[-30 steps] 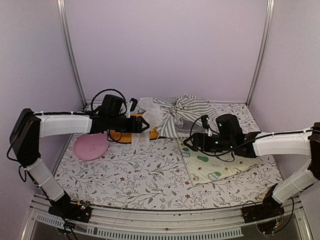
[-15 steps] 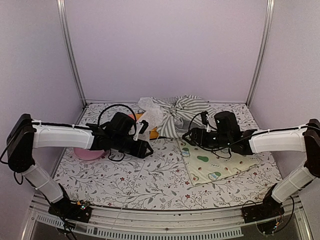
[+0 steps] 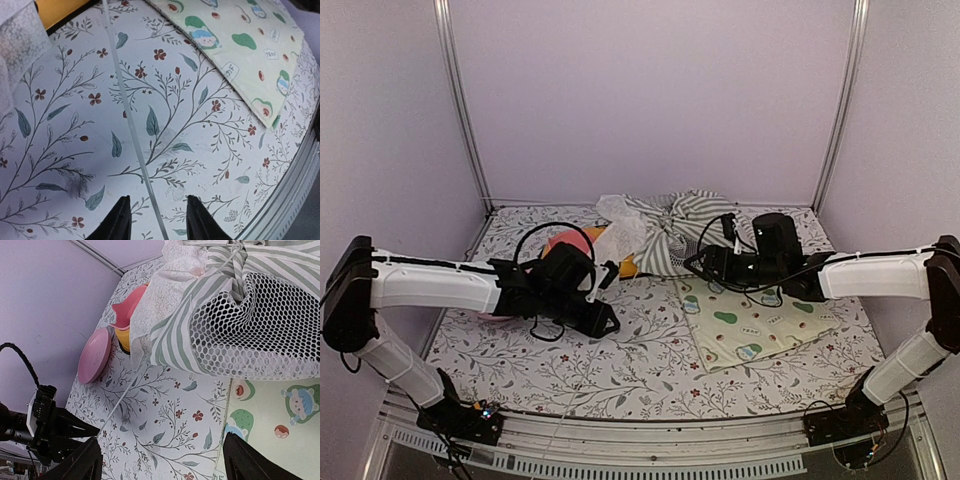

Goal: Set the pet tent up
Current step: Pick up the tent pole from the tent, then pass from the left arm to the right

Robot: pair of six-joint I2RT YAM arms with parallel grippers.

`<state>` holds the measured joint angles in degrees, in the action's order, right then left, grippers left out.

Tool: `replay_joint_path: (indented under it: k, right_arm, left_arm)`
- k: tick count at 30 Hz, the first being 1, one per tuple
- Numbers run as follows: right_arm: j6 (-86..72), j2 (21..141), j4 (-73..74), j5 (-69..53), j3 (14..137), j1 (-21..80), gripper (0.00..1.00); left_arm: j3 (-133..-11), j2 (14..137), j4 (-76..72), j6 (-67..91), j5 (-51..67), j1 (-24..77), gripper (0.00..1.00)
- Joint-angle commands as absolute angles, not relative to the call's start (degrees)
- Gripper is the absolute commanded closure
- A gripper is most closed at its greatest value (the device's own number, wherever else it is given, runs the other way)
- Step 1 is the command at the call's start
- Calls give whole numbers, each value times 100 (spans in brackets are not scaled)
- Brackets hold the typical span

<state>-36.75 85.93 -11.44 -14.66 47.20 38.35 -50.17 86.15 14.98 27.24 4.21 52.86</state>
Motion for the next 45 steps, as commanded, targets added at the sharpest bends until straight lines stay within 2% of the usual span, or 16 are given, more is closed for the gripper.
replay_joint_path:
  k: [1,6,15,23,31,40,45]
  right_arm:
    - [-3773,8318,-1239,-1741,4389,3850,16]
    - [-3790,7882,-1148,-1769,4080,3884,17]
    - [-3814,6803,-950,-1770,3541,4250,17]
    - [-3935,6375,-1215,-1471,3238,5155,17]
    - [-3877,6647,-1659,-1080,3168,6152,17]
    - [-3663,7505,-1632,-995,3436,6708,19]
    - [-3703,7531,-1640,-990,3424,6783,21]
  left_arm:
    - [-5023,8708,1629,2784,314,5497,71]
    - [-5357,8844,1486,2815,350,5673,100]
    - [-5961,8974,573,3275,259,5719,100]
    - [-6259,9410,-1318,4127,387,5713,100]
    - [-6889,9988,-2530,4633,459,5720,100]
    - [-7760,10561,-2466,4477,542,5652,100]
    - [-8071,10702,-2439,4396,496,5612,100]
